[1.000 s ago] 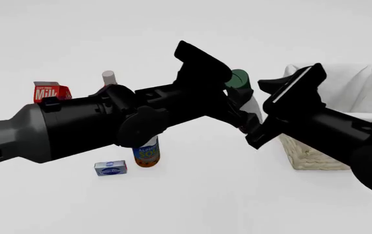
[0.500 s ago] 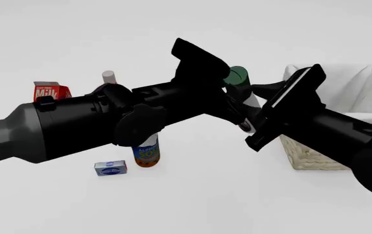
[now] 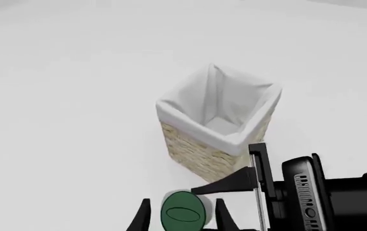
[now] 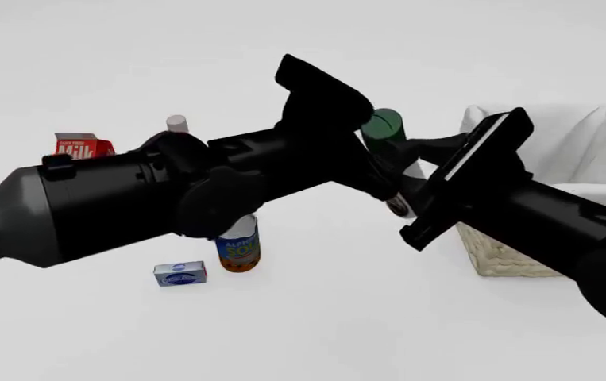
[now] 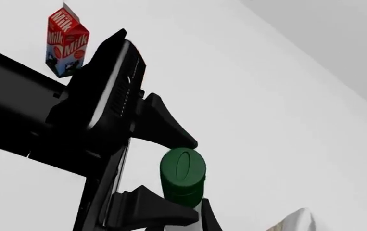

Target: Pick the salad dressing and place it in the basket.

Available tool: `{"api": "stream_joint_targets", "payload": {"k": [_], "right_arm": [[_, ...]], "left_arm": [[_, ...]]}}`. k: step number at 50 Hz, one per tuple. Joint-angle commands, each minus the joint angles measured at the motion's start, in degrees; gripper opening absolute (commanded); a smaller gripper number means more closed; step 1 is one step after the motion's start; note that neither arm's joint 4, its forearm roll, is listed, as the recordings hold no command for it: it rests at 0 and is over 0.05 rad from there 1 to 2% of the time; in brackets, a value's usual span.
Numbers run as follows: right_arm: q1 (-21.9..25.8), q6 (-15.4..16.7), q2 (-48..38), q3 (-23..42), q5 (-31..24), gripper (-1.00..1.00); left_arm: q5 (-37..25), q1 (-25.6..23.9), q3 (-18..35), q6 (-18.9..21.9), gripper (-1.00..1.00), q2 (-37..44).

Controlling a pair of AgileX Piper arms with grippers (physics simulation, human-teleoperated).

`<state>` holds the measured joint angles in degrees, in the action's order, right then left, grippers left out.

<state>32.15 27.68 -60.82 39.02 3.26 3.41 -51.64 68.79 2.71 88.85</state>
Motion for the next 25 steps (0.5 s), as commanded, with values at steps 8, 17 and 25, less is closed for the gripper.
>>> {"api": "stream_joint_targets", "payload": {"k": [8,17,25], "right_arm": [[0.5,-0.9,-0.1,0.3,0.7,-1.0],[0.7,-1.3,-0.1,0.0,0.8,-1.0],[0.7,-1.6,0.3,-0.1,0.7,-1.0]], "left_arm": [[-2.8,-0.8,1.2,-0.9,1.0,-7.7],[-6.8,-0.6,4.1,-0.5,1.0,-15.6],[-7.5,1.9,3.1,-0.7,1.0,-24.9]]}}
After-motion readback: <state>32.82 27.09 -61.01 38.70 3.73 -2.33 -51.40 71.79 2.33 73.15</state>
